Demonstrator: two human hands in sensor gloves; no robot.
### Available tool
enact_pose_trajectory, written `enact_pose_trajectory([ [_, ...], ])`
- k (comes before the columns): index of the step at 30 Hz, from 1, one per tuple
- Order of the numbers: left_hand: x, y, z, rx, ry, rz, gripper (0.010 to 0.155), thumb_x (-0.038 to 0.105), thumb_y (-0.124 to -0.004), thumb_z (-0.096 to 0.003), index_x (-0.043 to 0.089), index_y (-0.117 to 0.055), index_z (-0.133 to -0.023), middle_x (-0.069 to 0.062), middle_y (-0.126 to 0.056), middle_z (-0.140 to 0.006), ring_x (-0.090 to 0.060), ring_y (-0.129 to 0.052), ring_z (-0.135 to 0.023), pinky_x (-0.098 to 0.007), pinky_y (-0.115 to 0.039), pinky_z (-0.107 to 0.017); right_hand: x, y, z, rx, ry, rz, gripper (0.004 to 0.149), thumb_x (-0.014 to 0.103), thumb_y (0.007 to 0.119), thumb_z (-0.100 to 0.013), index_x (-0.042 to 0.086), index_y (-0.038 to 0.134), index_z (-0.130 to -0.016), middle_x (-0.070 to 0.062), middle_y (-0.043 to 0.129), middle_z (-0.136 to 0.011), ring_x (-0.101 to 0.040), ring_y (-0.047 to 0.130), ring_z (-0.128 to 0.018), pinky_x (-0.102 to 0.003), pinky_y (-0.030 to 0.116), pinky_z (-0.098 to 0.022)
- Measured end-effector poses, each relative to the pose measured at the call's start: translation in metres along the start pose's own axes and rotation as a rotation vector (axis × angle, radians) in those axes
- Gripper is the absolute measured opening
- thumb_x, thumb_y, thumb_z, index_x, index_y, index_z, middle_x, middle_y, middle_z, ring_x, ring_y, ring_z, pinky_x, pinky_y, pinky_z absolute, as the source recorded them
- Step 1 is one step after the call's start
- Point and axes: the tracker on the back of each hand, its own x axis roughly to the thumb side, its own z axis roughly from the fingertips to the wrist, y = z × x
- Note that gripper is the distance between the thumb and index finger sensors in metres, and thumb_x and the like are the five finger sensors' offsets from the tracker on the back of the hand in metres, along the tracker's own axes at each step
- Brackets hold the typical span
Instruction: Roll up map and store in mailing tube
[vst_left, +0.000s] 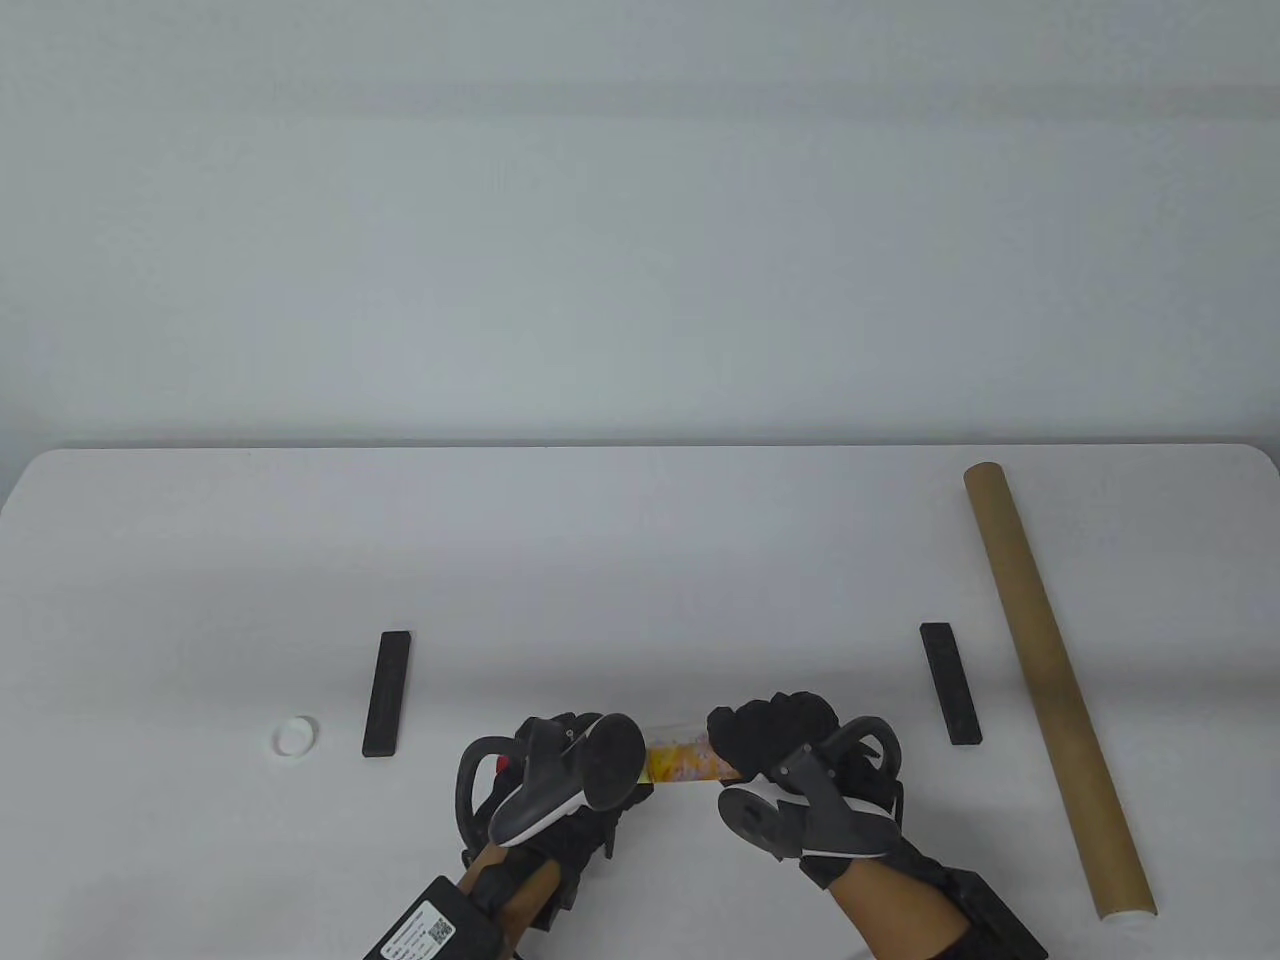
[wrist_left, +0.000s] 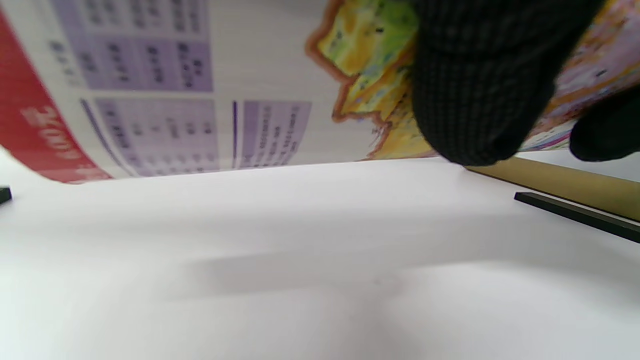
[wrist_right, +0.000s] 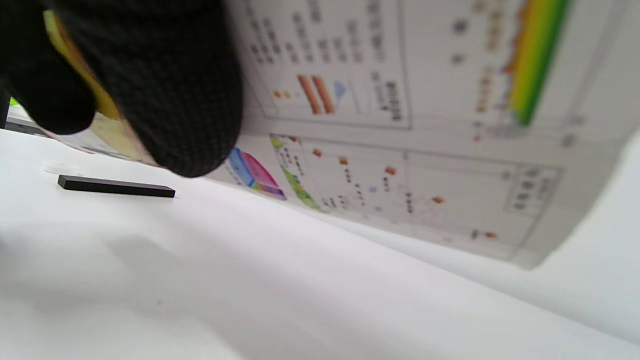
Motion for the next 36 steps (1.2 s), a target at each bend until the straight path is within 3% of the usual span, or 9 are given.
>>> enact_pose_trajectory([
  [7,0.009,0.002,0.008,0.173,-0.016,-0.164,0.055,0.064,-0.095,-0.0315,0.043,-0.084,-0.081,0.011,-0.094,-0.070,-0.015,-0.101,-0.064,-0.040,-0.075,-0.069,-0.010,0.005,-0.002,0.077,0.040,-0.149,0.053,0.040,0.099,-0.042,0.010,0.089,-0.084,-0.004,0.094,-0.059,-0.026,0.100,-0.042,-0.054,0.082,-0.046],
  [11,0.011,0.006,0.010,0.239,-0.024,-0.202,0.054,0.064,-0.096,-0.0301,0.043,-0.085,-0.079,0.012,-0.095,-0.067,-0.014,-0.101,-0.061,-0.039,-0.076,-0.068,-0.015,0.007,-0.002,0.098,0.054,-0.235,0.053,0.040,0.099,-0.042,0.010,0.089,-0.084,-0.005,0.094,-0.059,-0.026,0.100,-0.042,-0.054,0.081,-0.045],
  [18,0.009,0.006,0.007,0.150,-0.012,-0.178,0.046,0.063,-0.096,-0.0315,0.044,-0.088,-0.073,0.011,-0.097,-0.059,-0.014,-0.101,-0.053,-0.038,-0.078,-0.065,-0.012,0.009,0.001,0.051,0.033,-0.173,0.059,0.042,0.098,-0.043,0.009,0.086,-0.090,-0.006,0.093,-0.065,-0.029,0.099,-0.050,-0.056,0.078,-0.051],
  [26,-0.006,0.000,-0.003,-0.083,0.030,0.032,0.046,0.062,-0.096,-0.0324,0.043,-0.089,-0.073,0.011,-0.097,-0.059,-0.014,-0.101,-0.053,-0.038,-0.078,-0.065,-0.002,0.003,0.002,-0.025,-0.002,-0.006,0.062,0.042,0.099,-0.042,0.011,0.084,-0.093,-0.005,0.093,-0.068,-0.028,0.099,-0.053,-0.054,0.078,-0.054],
  [28,-0.006,-0.001,-0.003,-0.093,0.025,0.033,0.046,0.063,-0.096,-0.0324,0.043,-0.089,-0.073,0.011,-0.097,-0.059,-0.014,-0.102,-0.053,-0.038,-0.078,-0.065,-0.002,0.004,0.001,0.006,-0.003,-0.017,0.061,0.045,0.098,-0.041,0.011,0.085,-0.090,-0.005,0.094,-0.065,-0.029,0.099,-0.049,-0.057,0.078,-0.050],
  [29,-0.006,-0.002,-0.003,-0.094,0.023,0.031,0.046,0.063,-0.096,-0.0323,0.043,-0.089,-0.073,0.011,-0.097,-0.059,-0.014,-0.102,-0.053,-0.038,-0.078,-0.065,-0.003,0.005,0.000,0.014,-0.001,-0.024,0.058,0.040,0.101,-0.041,0.010,0.087,-0.089,-0.004,0.094,-0.064,-0.025,0.101,-0.048,-0.053,0.081,-0.051],
  [36,0.002,-0.003,0.001,0.028,0.006,-0.089,0.058,0.065,-0.094,-0.0323,0.042,-0.083,-0.085,0.010,-0.095,-0.074,-0.017,-0.101,-0.068,-0.041,-0.075,-0.069,-0.008,0.010,-0.001,0.061,0.023,-0.092,0.056,0.042,0.099,-0.042,0.010,0.088,-0.087,-0.004,0.095,-0.061,-0.026,0.100,-0.044,-0.055,0.081,-0.048],
])
